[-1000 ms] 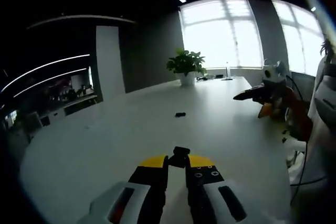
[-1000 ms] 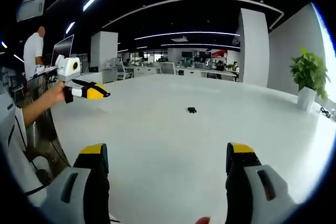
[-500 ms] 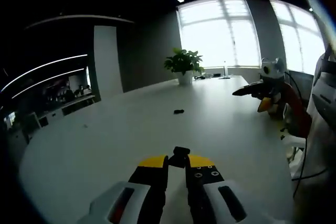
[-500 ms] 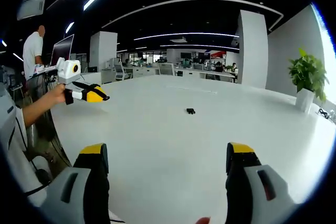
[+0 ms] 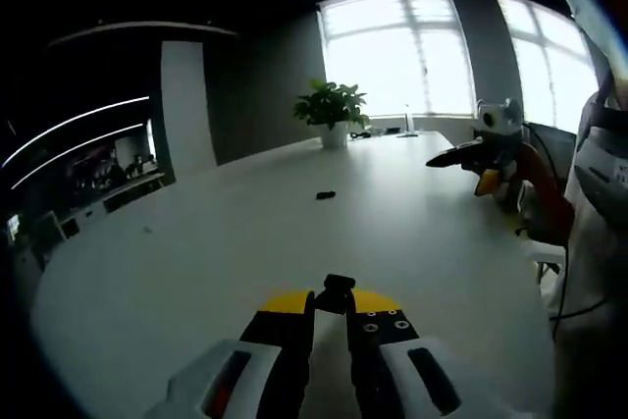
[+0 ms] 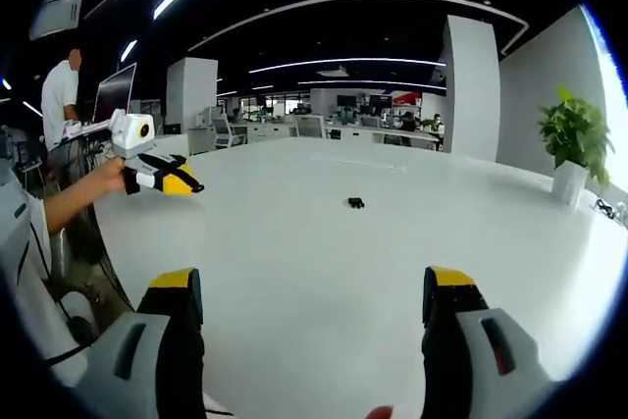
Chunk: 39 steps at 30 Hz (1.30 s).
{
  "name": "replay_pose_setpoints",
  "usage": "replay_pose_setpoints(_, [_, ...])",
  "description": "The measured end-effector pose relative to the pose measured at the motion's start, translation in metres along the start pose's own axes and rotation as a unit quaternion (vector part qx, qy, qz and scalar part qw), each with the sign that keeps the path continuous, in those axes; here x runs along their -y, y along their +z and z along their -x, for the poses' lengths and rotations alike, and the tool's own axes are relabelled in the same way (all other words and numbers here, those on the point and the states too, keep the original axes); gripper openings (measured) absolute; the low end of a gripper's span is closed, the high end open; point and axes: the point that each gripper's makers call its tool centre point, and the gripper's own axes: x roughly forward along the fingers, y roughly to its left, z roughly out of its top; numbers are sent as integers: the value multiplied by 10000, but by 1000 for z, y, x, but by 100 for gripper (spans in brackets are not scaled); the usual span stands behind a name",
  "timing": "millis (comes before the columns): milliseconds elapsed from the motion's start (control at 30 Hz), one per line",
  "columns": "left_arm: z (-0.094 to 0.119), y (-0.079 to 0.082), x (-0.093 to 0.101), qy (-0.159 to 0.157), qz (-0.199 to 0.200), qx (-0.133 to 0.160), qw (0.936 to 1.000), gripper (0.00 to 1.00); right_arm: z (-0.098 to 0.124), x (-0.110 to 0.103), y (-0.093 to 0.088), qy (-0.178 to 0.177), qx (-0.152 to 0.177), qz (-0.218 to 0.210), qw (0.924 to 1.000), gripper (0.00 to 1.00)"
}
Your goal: Snap the two parts of the plastic buckle together until the buckle closes and remains connected.
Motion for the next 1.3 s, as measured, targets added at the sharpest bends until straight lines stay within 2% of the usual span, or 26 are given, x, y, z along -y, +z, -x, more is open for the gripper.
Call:
replay_pose_setpoints(300, [1,-5,3,-178,-17,-71,9998,12,-1,-5,-8,34,-43,-66,10000,92])
replay_pose_setpoints(667, [-3,-12,5,-370,-139,-274,9988,12,-2,-11,-9,71,-26,-74,9999,92])
replay_pose_setpoints(1067, [-9,-15,3,-388,-265,-402,9981,12,0,-11,-8,23,-36,-21,10000,92])
replay_pose_setpoints(1300, [-10,-18,5,-467,-206,-445,9977,12,0,-10,-9,26,-32,-31,10000,92])
